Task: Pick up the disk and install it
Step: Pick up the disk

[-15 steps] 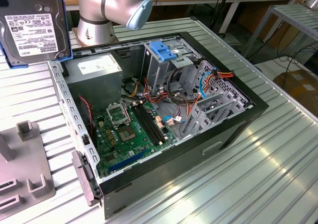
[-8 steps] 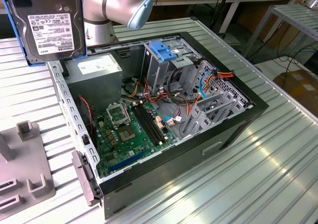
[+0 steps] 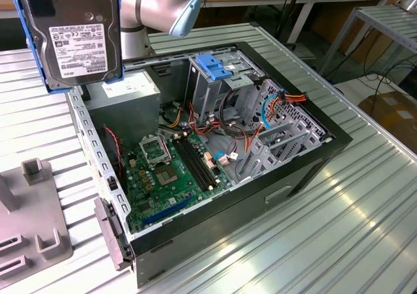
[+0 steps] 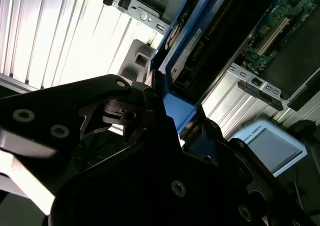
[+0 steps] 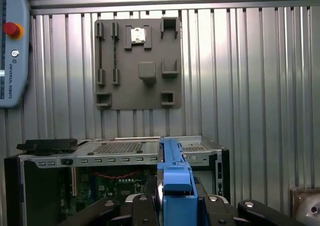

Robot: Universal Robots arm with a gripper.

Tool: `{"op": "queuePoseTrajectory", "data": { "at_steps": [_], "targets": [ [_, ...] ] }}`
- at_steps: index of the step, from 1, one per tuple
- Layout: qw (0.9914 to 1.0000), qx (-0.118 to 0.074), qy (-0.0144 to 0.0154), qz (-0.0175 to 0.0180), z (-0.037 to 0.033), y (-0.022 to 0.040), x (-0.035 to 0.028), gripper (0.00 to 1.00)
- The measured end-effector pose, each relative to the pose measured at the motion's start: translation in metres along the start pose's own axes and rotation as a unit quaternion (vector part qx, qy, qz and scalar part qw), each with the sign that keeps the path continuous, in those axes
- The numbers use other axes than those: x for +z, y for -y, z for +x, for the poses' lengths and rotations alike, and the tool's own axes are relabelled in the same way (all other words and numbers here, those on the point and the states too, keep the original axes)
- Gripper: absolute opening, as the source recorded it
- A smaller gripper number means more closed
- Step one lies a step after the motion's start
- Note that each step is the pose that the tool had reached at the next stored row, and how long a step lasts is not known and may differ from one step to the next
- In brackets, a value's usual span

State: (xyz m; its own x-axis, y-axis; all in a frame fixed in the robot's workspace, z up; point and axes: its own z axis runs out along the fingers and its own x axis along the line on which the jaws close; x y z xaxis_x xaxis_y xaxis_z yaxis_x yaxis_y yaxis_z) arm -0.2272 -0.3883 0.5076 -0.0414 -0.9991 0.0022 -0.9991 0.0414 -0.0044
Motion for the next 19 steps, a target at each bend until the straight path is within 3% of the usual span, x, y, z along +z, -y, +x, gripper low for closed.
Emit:
{"op": "queuePoseTrajectory", "data": {
  "at_steps": [11,15,17,19],
  "targets": [
    [1.00000,0.000,0.0001,0.0001,-0.0014,0.0382,0.0009,0.37],
    [1.00000,0.000,0.0000,0.0000,0.0115,0.0430,0.0024,0.37],
    [1.00000,0.000,0.0002,0.0001,0.0131,0.0453,0.0032,0.37],
    [1.00000,0.000,0.0001,0.0001,0.0133,0.0538,0.0039,0.37]
  ]
}}
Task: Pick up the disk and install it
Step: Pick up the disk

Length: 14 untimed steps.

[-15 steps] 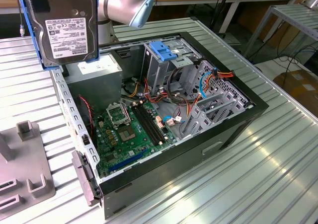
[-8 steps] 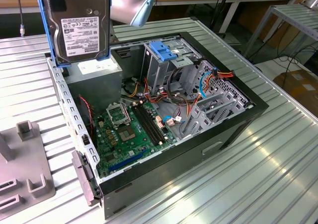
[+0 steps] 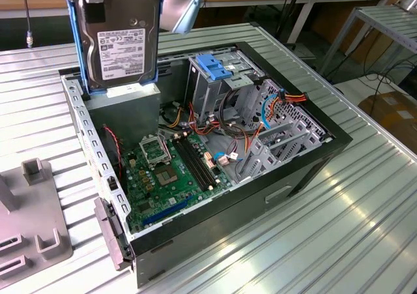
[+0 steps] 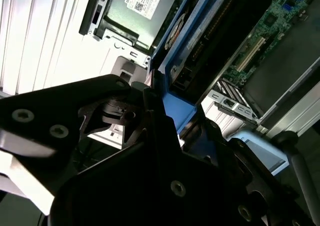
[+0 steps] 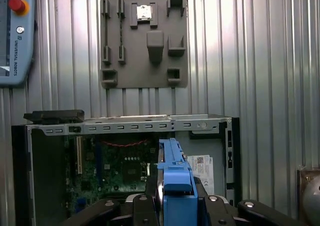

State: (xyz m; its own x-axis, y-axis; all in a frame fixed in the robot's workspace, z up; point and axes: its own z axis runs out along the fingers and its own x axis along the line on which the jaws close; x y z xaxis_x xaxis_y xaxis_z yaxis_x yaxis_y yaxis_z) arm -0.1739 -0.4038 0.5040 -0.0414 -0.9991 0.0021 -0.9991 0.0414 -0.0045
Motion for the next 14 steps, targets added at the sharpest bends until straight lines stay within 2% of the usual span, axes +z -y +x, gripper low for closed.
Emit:
{"op": "queuePoseTrajectory", "data": {
  "at_steps": [1,3,8,11,14],
  "targets": [
    [1.00000,0.000,0.0000,0.0000,-0.0001,0.0034,0.0003,0.37],
    [1.00000,0.000,-0.0001,0.0000,-0.0005,0.0142,0.0010,0.37],
    [1.00000,0.000,-0.0004,0.0000,-0.0013,0.0327,0.0024,0.37],
    [1.00000,0.000,-0.0005,0.0000,-0.0008,0.0356,0.0028,0.37],
    [1.00000,0.000,-0.0005,0.0000,0.0039,0.0368,0.0034,0.37]
  ]
}}
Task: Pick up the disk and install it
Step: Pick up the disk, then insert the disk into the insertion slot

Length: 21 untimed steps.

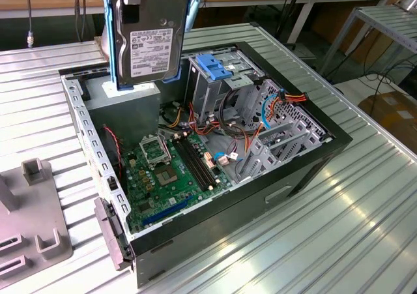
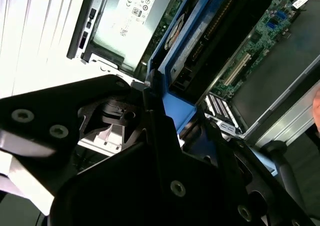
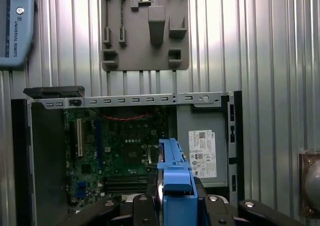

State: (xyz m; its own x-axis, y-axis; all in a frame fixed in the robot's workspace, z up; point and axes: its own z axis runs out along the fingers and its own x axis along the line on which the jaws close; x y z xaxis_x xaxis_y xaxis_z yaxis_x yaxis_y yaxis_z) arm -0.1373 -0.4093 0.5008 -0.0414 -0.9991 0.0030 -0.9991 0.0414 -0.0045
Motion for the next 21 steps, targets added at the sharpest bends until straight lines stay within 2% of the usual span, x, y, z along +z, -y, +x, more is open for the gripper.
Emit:
{"op": "queuePoseTrajectory", "data": {
  "at_steps": [2,4,21],
  "targets": [
    [1.00000,0.000,0.0001,0.0000,0.0037,0.0039,0.0011,0.37],
    [1.00000,0.000,-0.0001,0.0000,0.0043,0.0085,0.0011,0.37],
    [1.00000,0.000,0.0000,0.0000,0.0058,0.0093,0.0011,0.37]
  ]
}}
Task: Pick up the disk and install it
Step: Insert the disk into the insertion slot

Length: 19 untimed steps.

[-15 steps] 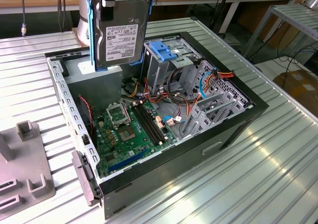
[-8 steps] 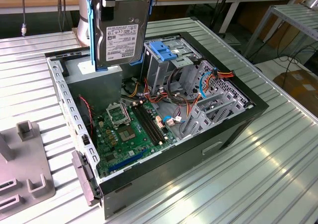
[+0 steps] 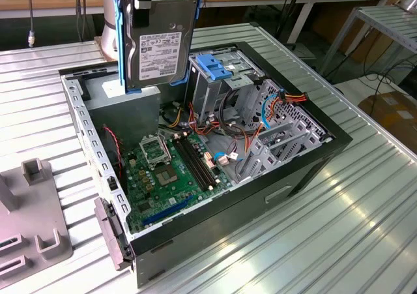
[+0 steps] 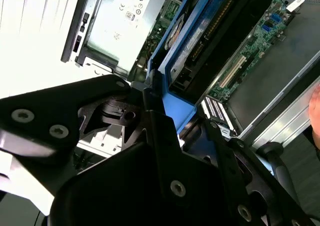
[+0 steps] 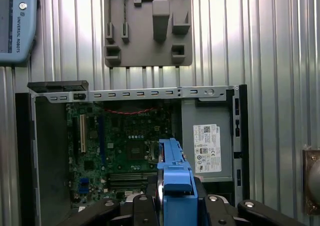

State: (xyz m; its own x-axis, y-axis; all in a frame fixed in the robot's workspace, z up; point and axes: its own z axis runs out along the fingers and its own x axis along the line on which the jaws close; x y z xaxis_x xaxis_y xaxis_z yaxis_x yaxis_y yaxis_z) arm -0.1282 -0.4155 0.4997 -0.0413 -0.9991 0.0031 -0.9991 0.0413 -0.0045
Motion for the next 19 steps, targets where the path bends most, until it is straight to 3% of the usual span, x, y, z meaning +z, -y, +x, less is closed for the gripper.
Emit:
{"op": "queuePoseTrajectory", "data": {
  "at_steps": [19],
  "targets": [
    [1.00000,0.000,-0.0009,0.0000,0.0256,0.0011,0.0003,0.37]
  ]
}}
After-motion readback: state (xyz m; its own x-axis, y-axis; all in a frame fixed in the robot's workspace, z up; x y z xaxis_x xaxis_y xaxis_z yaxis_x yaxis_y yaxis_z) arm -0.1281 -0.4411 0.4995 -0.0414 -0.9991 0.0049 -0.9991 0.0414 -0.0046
